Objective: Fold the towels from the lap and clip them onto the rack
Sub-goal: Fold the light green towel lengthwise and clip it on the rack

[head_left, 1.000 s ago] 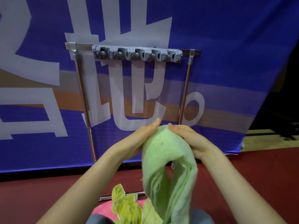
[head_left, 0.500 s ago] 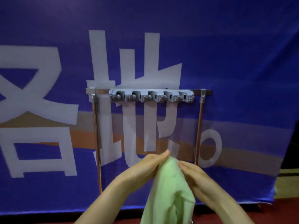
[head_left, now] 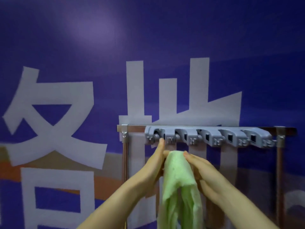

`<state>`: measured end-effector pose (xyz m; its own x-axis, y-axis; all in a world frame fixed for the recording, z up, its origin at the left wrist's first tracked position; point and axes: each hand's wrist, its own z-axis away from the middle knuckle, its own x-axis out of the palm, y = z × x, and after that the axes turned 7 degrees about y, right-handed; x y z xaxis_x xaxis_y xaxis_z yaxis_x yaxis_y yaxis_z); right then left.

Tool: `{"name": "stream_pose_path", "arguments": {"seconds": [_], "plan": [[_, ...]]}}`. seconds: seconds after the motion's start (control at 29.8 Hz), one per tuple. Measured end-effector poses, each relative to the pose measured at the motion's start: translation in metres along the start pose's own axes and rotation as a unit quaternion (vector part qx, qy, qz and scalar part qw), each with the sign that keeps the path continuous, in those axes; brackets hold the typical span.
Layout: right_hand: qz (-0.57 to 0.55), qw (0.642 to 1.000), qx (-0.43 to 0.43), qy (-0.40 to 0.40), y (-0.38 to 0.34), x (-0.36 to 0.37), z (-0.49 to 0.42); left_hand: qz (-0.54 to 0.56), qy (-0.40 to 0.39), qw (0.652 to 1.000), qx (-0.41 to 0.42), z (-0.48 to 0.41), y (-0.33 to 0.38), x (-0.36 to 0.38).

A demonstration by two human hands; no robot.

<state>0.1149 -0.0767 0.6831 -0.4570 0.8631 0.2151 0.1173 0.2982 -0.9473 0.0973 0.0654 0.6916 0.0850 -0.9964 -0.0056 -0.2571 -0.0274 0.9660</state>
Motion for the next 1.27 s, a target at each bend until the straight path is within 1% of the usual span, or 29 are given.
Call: {"name": "stream_pose_path", "arguments": {"seconds": [0.1, 0.17, 0.3, 0.37, 0.44, 0.57, 0.6, 0.7, 0.8, 0.91, 0.94, 1.01, 1.04, 1.14, 1.21, 1.27], "plan": [[0.003, 0.999, -0.017, 0.043, 0.017, 0.018, -0.069, 0.022, 0.056, 0.998, 0.028, -0.050, -0.007, -0.027], [0.003, 0.998, -0.016, 0.057, 0.021, 0.033, -0.102, 0.027, 0.093, 0.994, 0.041, -0.069, -0.003, -0.043], [0.006, 0.998, -0.024, 0.052, 0.028, 0.060, -0.147, 0.006, 0.176, 0.982, 0.064, -0.098, -0.003, -0.075], [0.004, 0.997, -0.036, 0.072, 0.026, 0.066, -0.160, -0.004, 0.187, 0.981, 0.055, -0.112, -0.002, -0.082], [0.014, 0.992, -0.051, 0.113, 0.027, 0.070, -0.171, -0.008, 0.199, 0.979, 0.052, -0.122, -0.005, -0.083], [0.111, 0.972, -0.143, 0.150, 0.034, 0.069, -0.178, 0.013, 0.206, 0.977, 0.044, -0.136, -0.020, -0.079], [0.118, 0.966, -0.164, 0.160, 0.040, 0.069, -0.178, 0.018, 0.207, 0.977, 0.040, -0.137, -0.026, -0.077], [0.099, 0.957, -0.184, 0.202, 0.053, 0.070, -0.178, 0.050, 0.198, 0.979, 0.027, -0.138, -0.043, -0.072], [0.099, 0.955, -0.183, 0.213, 0.055, 0.075, -0.178, 0.070, 0.197, 0.978, 0.022, -0.132, -0.052, -0.066], [0.108, 0.964, -0.140, 0.196, 0.056, 0.075, -0.166, 0.091, 0.203, 0.975, 0.015, -0.121, -0.057, -0.057], [0.105, 0.969, -0.124, 0.184, 0.058, 0.074, -0.161, 0.104, 0.208, 0.972, 0.018, -0.117, -0.058, -0.054], [0.076, 0.976, -0.086, 0.184, 0.067, 0.068, -0.148, 0.130, 0.204, 0.970, 0.009, -0.104, -0.064, -0.046], [0.083, 0.976, -0.079, 0.186, 0.075, 0.067, -0.145, 0.124, 0.206, 0.971, 0.004, -0.100, -0.069, -0.044], [0.106, 0.972, -0.049, 0.205, 0.095, 0.062, -0.126, 0.095, 0.215, 0.972, 0.022, -0.076, -0.077, -0.046], [0.114, 0.974, -0.022, 0.194, 0.107, 0.053, -0.104, 0.077, 0.223, 0.971, 0.025, -0.055, -0.088, -0.049], [0.129, 0.976, -0.013, 0.174, 0.120, 0.043, -0.080, 0.042, 0.222, 0.974, 0.016, -0.034, -0.101, -0.053]]}}
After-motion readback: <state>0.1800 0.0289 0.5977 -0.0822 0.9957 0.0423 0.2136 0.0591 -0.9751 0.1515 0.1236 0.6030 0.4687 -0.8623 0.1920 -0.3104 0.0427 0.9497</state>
